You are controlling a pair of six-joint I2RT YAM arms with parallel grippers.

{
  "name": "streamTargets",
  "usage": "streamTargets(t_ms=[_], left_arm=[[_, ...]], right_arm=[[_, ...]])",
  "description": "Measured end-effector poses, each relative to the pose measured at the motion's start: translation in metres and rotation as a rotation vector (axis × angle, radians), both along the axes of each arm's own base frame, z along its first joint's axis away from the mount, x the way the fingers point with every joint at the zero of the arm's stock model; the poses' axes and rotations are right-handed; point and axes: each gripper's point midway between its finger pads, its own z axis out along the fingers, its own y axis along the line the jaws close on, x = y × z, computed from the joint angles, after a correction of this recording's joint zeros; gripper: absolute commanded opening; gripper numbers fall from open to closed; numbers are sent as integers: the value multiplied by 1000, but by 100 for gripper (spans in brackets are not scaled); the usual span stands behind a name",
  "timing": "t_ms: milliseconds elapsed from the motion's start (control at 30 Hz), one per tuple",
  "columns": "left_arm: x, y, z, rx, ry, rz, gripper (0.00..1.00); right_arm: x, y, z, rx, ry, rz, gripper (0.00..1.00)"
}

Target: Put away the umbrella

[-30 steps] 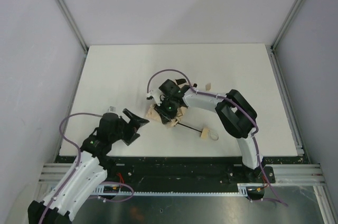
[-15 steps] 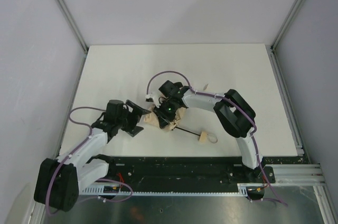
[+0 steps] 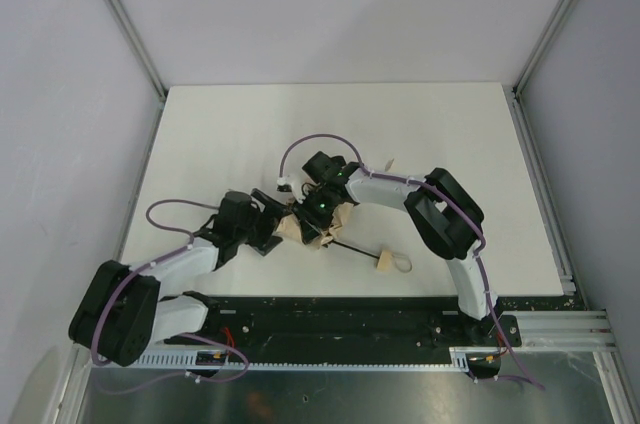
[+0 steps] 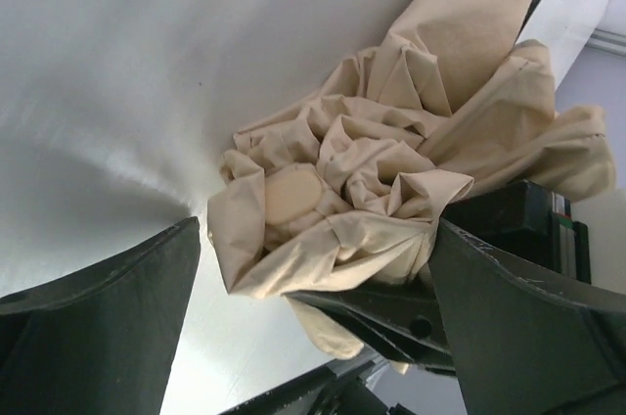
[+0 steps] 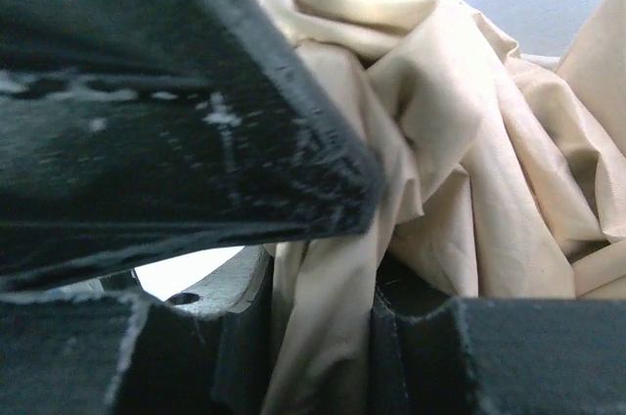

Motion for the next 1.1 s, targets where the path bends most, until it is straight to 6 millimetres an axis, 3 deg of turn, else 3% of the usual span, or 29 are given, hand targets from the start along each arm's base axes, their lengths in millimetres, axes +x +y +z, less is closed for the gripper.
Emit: streamTargets(t_ms=[200,300,467,700,933,1033,1100], left_arm=[[8,-2,-8,12,-18,25,97],[14,-5,-10,19,-45,32,90],[27,-11,-16,51,-107,54,59],[28,-9,-22,82,-159,65,16],[25,-6,-20,110,-196,47,1],[24,-6,-20,120,-204,37,0],[24,-6,-20,122,-205,33,0]], right_arm=[[0,0,1,5,14,-10,0],[1,-3,1,8,30,-22,0],[2,-4,0,5,30,-24,0],[3,-3,1,-19,5,-42,3],[1,-1,2,-36,-42,-72,51],[-4,2,7,-45,-63,-90,67],[-8,3,10,-58,-86,-104,73]])
